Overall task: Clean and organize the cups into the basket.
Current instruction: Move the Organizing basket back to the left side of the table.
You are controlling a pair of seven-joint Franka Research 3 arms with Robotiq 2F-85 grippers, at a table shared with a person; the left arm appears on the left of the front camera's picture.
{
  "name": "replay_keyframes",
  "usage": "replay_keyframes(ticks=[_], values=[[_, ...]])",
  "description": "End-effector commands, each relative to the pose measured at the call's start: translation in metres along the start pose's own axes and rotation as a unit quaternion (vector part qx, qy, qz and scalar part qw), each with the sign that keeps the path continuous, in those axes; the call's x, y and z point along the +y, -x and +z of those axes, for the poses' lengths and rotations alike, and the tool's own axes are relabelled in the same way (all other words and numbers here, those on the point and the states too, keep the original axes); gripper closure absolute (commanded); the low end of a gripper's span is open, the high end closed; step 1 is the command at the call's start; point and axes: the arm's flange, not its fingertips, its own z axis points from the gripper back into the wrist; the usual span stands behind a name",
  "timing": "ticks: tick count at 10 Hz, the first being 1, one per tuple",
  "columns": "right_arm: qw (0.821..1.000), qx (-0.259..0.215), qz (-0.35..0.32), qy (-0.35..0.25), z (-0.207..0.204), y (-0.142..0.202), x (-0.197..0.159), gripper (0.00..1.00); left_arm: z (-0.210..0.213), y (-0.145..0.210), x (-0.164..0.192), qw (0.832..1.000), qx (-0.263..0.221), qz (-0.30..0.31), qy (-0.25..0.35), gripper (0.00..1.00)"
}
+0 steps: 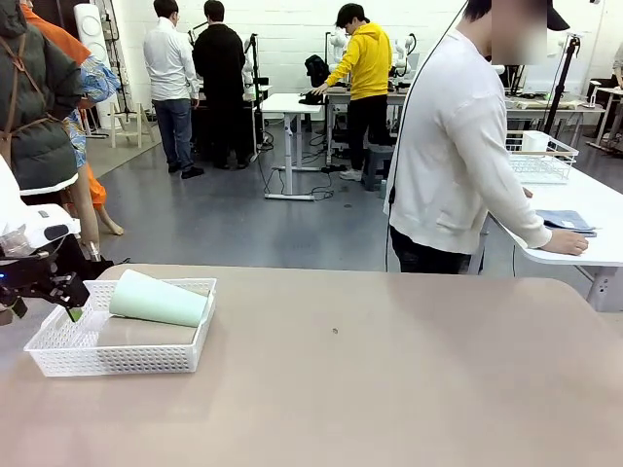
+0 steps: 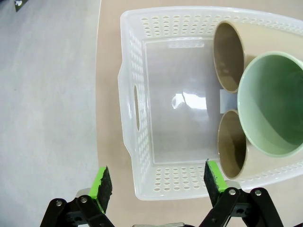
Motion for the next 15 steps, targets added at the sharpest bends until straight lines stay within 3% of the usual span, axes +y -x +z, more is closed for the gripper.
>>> replay_keyframes(ticks=[1, 5, 8, 10, 11, 15], values=[[1.000, -0.001, -0.004, 0.007, -0.003, 0.000, 0.002, 0.00, 0.008, 0.016, -0.007, 1.000, 0.001, 0.016, -0.009, 0.00], [1.000, -0.001, -0.004, 0.007, -0.003, 0.000, 0.002, 0.00, 0.097, 0.056, -0.048, 0.997, -0.062, 0.023, -0.035, 0.00], [1.000, -0.001, -0.004, 0.007, -0.003, 0.000, 0.002, 0.00, 0.126, 0.080, -0.077, 0.995, -0.077, 0.023, -0.067, 0.00], [1.000, -0.001, -0.004, 0.007, -0.003, 0.000, 0.002, 0.00, 0.125, 0.081, -0.088, 0.996, -0.064, 0.015, -0.066, 0.00], [1.000, -0.001, -0.004, 0.007, -0.003, 0.000, 0.002, 0.00, 0.154, 0.048, -0.079, 0.995, -0.075, 0.015, -0.055, 0.00], [1.000, -0.001, -0.004, 0.007, -0.003, 0.000, 0.002, 0.00, 0.154, 0.048, -0.079, 0.995, -0.075, 0.015, -0.055, 0.00]])
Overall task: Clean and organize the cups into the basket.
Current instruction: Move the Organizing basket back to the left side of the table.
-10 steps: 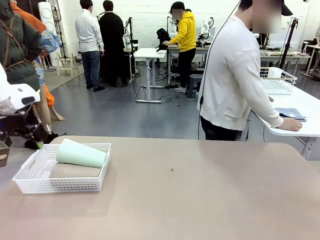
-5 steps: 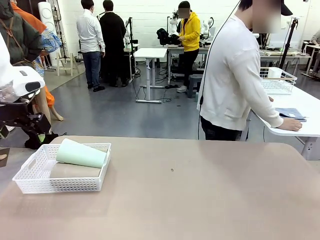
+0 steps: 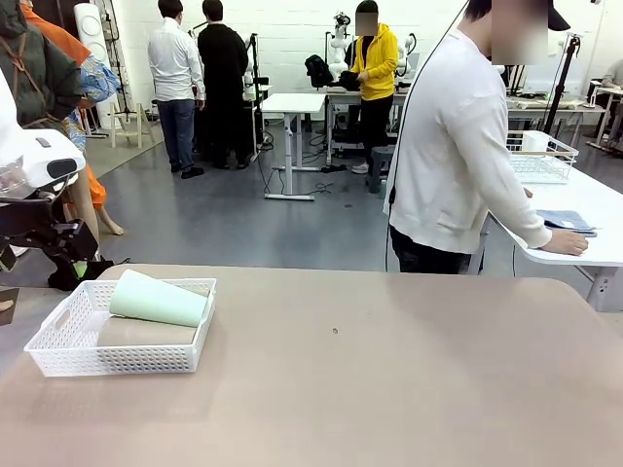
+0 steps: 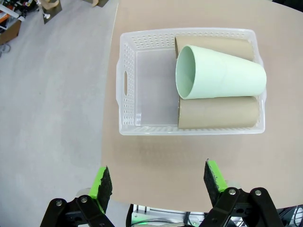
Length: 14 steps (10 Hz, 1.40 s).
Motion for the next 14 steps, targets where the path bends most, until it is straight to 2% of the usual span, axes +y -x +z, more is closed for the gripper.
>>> replay_keyframes(ticks=[1, 8, 9, 11, 12, 13, 14], values=[[1.000, -0.002, -0.004, 0.006, -0.003, 0.000, 0.002, 0.00, -0.001, -0.003, 0.001, 1.000, -0.006, -0.002, -0.004, 0.00], [1.000, -0.002, -0.004, 0.006, -0.003, 0.000, 0.002, 0.00, 0.000, 0.000, 0.000, 1.000, 0.000, 0.000, 0.000, 0.00], [1.000, -0.002, -0.004, 0.006, -0.003, 0.000, 0.002, 0.00, 0.000, -0.011, 0.020, 0.997, 0.039, 0.031, 0.067, 0.00], [1.000, -0.002, -0.004, 0.006, -0.003, 0.000, 0.002, 0.00, 0.003, -0.018, 0.062, 0.989, 0.043, 0.054, 0.130, 0.00], [1.000, -0.002, -0.004, 0.006, -0.003, 0.000, 0.002, 0.00, -0.001, -0.011, 0.089, 0.981, 0.038, 0.064, 0.180, 0.00], [1.000, -0.002, -0.004, 0.006, -0.003, 0.000, 0.002, 0.00, -0.003, -0.013, 0.120, 0.975, 0.013, 0.077, 0.209, 0.00], [1.000, -0.002, -0.004, 0.006, -0.003, 0.000, 0.002, 0.00, -0.006, -0.011, 0.151, 0.957, 0.007, 0.103, 0.273, 0.00]])
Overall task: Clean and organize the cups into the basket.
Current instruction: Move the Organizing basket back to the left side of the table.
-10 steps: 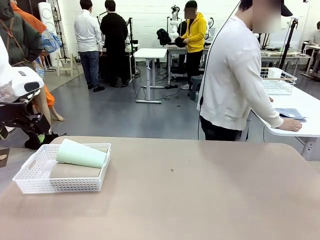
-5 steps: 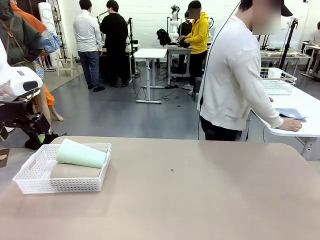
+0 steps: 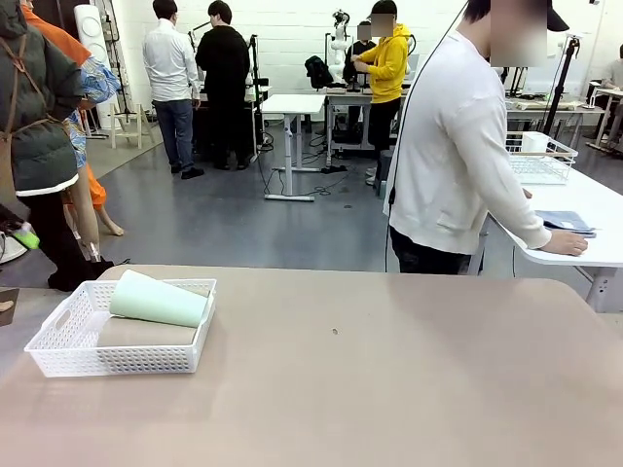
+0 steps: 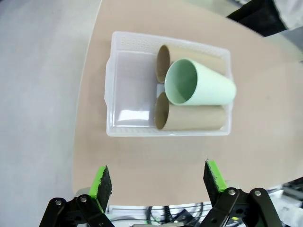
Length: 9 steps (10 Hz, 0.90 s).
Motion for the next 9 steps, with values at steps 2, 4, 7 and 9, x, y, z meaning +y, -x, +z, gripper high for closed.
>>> replay_keyframes(ticks=[2, 4, 7, 9], values=[[1.000, -0.001, -0.004, 0.006, -0.003, 0.000, 0.002, 0.00, 0.014, -0.004, 0.083, 0.985, -0.005, 0.049, 0.166, 0.00], [1.000, -0.001, -0.004, 0.006, -0.003, 0.000, 0.002, 0.00, 0.023, -0.010, 0.135, 0.961, 0.052, 0.082, 0.258, 0.00], [1.000, -0.001, -0.004, 0.006, -0.003, 0.000, 0.002, 0.00, 0.035, -0.014, 0.186, 0.935, 0.101, 0.086, 0.330, 0.00], [1.000, -0.001, -0.004, 0.006, -0.003, 0.000, 0.002, 0.00, 0.036, -0.010, 0.207, 0.924, 0.080, 0.093, 0.363, 0.00]])
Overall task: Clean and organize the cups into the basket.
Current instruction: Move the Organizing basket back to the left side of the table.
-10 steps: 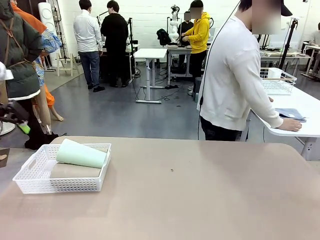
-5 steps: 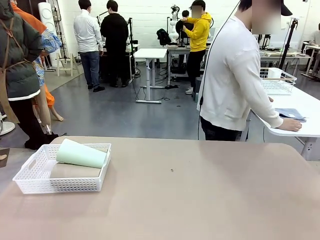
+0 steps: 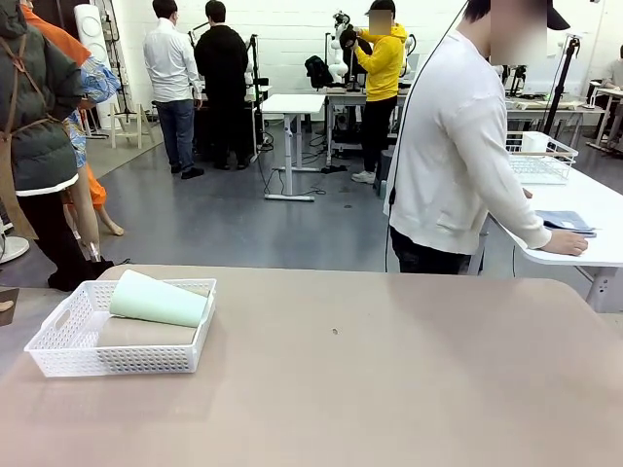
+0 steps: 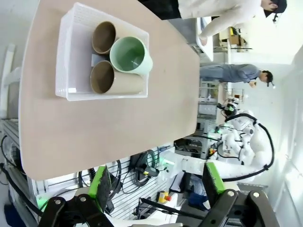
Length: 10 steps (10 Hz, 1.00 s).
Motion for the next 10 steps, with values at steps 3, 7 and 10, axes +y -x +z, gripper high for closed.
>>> replay_keyframes(ticks=[3, 7, 10], values=[[1.000, -0.001, -0.004, 0.006, -0.003, 0.000, 0.002, 0.00, 0.008, -0.001, 0.000, 0.998, -0.014, -0.057, 0.017, 0.00], [1.000, -0.001, -0.004, 0.006, -0.003, 0.000, 0.002, 0.00, 0.010, -0.004, 0.009, 0.999, -0.010, -0.029, 0.019, 0.00], [1.000, -0.001, -0.004, 0.006, -0.003, 0.000, 0.002, 0.00, 0.010, -0.004, 0.009, 0.999, -0.010, -0.029, 0.019, 0.00]])
